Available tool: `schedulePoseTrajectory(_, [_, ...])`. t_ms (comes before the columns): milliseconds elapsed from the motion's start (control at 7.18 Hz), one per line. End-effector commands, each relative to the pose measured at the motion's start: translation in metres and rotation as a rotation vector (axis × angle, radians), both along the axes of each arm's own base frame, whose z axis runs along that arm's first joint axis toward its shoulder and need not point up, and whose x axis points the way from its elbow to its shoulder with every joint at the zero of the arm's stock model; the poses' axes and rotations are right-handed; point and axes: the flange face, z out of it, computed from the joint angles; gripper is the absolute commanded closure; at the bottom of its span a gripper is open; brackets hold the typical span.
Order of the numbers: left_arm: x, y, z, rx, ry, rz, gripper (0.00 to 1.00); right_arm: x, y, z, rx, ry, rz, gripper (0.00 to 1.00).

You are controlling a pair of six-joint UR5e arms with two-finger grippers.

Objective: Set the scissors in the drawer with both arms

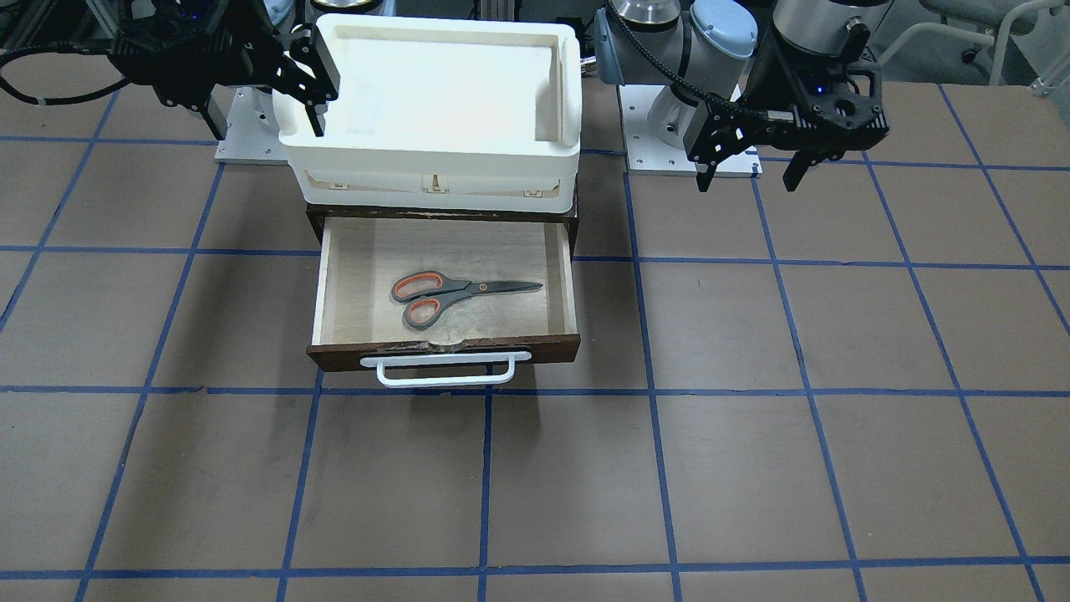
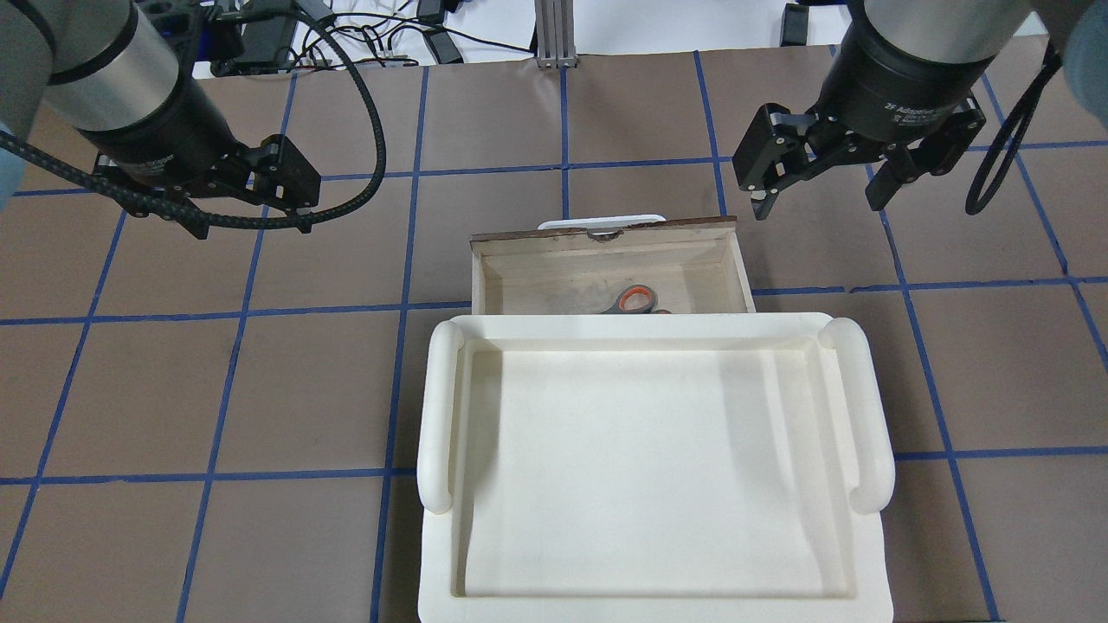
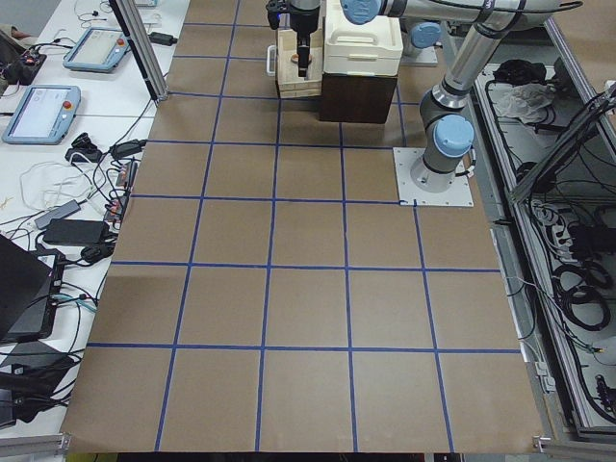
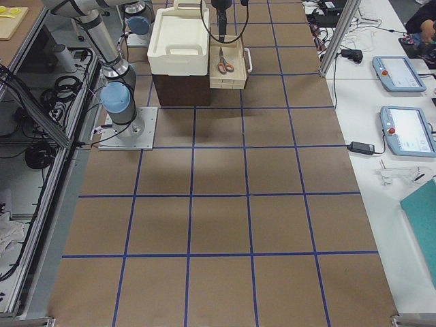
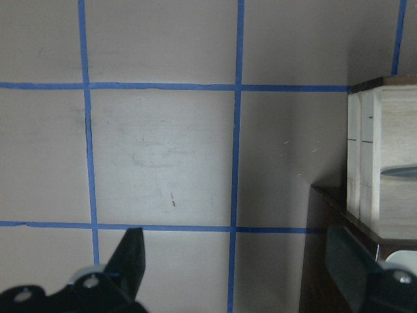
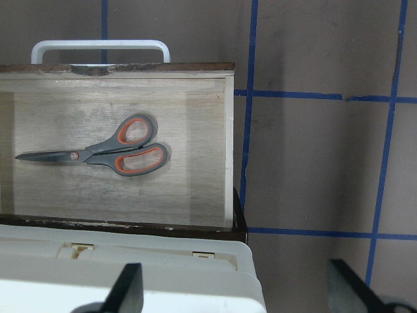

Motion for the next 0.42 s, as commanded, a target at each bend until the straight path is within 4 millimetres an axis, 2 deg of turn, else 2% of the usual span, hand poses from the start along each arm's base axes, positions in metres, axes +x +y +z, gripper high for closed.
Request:
schedulePoseTrajectory(0, [-0.0002,-0.0003,0.0013,-0.007,0.000,-0.004,0.00,-0.0001,0.0000,0.0000,0.000,0.000,0.000,0.00])
schedulePoseTrajectory(279, [-0.0002,-0.0076,0.0005,-0.034,0.002,-0.005,0.00,0.0001,0.0000,0.0000,0.000,-0.002,0.000,0.00])
